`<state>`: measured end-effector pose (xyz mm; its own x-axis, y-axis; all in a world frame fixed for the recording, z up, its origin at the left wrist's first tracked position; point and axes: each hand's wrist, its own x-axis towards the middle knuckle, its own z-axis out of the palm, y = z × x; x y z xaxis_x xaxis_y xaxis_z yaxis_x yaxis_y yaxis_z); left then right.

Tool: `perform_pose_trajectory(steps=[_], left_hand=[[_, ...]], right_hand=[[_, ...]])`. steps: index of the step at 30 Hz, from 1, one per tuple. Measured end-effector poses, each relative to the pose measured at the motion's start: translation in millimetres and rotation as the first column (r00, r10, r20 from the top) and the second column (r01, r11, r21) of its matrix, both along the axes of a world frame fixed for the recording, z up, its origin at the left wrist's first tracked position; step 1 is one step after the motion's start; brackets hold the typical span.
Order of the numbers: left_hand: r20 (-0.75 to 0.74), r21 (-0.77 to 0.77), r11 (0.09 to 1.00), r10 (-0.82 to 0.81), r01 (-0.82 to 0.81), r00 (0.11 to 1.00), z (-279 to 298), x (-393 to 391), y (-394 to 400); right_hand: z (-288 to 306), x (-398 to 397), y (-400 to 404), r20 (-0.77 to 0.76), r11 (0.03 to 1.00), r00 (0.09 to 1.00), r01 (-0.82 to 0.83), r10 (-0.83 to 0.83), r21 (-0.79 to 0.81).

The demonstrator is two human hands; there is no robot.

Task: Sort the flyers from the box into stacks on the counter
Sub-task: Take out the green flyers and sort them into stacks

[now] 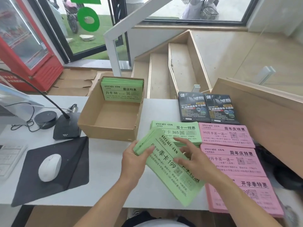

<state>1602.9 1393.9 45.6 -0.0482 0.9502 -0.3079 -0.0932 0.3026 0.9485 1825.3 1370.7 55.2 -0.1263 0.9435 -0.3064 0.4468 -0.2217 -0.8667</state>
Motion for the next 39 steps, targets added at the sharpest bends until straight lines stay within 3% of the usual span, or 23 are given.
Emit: perform_pose_trajectory(steps=[4,8,10,11,13,16,18,22,26,29,39], left_hand=[[-0.294,-0.026,0.98,-0.195,0.196,0.936,-29,-5,0],[-0.499,-0.128,0.953,-0.302,0.275,0.812,-51,6,1],[-0.527,-0.163,0.953,-0.302,0.255,0.794,-55,7,2],[-0.526,-0.175,0.953,-0.303,0.248,0.795,-56,7,3],[-0.515,-0.181,0.949,-0.315,0.258,0.797,-56,5,2],[-0.406,-0.177,0.943,-0.332,0.283,0.851,-54,-2,-1],[-0.312,-0.162,0.938,-0.344,0.308,0.885,-52,-11,-4],[-0.169,-0.117,0.917,-0.396,0.38,0.903,-51,-38,-12],[-0.136,-0.09,0.923,-0.384,0.375,0.913,-49,-52,-15],[-0.174,-0.049,0.943,-0.333,0.329,0.927,-44,-54,-11],[-0.256,-0.007,0.962,-0.264,0.272,0.93,-43,-42,-10]], right_hand=[[10,9,23,0.408,0.979,0.89,-0.175,0.204,-0.108],[-7,-6,44,0.719,0.968,0.672,-0.253,0.176,-0.001],[-23,-12,40,0.806,0.946,0.577,-0.314,0.128,0.074],[-29,-13,33,0.803,0.948,0.589,-0.298,0.09,0.112],[-38,-12,14,0.709,0.97,0.705,-0.178,0.011,0.163],[-45,-4,-14,0.428,0.975,0.882,0.131,-0.198,0.182],[-44,4,-21,0.342,0.959,0.896,0.25,-0.282,0.135],[-38,10,-19,0.14,0.957,0.947,0.291,-0.289,0.011],[-38,4,-16,-0.138,0.94,0.93,0.337,-0.34,-0.044],[-41,-3,-13,-0.129,0.937,0.936,0.34,-0.329,0.075],[-42,-2,-7,-0.068,0.955,0.967,0.252,-0.244,0.155]])
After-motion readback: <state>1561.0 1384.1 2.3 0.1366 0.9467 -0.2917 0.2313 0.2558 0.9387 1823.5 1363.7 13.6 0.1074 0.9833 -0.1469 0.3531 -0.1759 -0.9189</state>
